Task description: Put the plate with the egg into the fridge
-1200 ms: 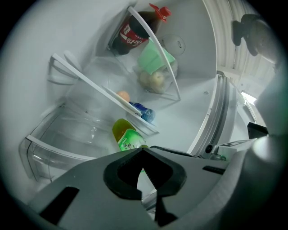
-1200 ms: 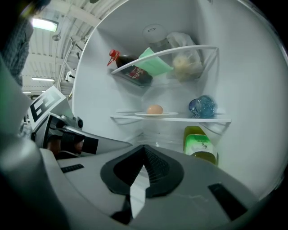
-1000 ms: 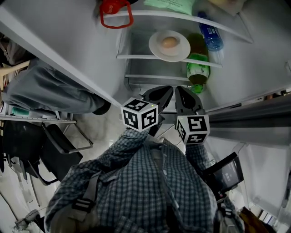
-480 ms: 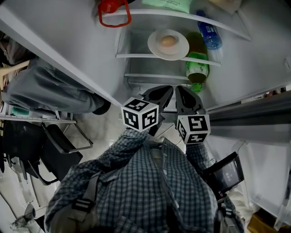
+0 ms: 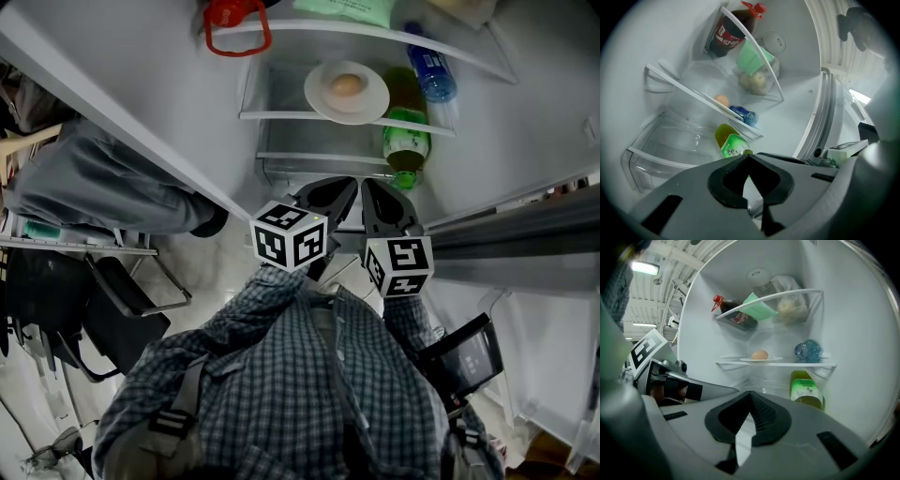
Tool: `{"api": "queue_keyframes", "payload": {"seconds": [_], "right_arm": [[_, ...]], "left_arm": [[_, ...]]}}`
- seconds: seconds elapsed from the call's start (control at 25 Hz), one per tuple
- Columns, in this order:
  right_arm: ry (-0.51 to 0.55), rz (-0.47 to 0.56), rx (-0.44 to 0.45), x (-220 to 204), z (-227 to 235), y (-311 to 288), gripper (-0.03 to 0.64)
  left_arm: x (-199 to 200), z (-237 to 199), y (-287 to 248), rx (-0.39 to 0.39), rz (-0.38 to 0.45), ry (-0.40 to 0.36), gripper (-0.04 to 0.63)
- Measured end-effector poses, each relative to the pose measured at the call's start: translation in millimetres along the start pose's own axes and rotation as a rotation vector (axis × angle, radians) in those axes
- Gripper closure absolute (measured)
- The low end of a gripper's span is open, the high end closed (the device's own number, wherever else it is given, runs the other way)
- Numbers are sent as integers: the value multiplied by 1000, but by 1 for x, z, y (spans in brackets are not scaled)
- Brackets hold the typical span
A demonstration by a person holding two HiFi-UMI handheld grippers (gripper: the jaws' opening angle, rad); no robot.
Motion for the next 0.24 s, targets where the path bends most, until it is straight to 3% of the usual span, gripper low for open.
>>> {"api": "queue_keyframes", "payload": {"seconds": [0.24], "right_arm": [[1, -4, -2, -2, 3, 0, 611]], "left_arm": [[1, -1, -2, -7, -2, 11, 589]]}}
Point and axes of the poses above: the fingertips, and each gripper's own axes: y backward along the fingers, z to its right, x out of its top, the point moved 9 cm from there along y, backward along the fingers, and after that the axes turned 10 degrees about x, right-handed, at the moved point
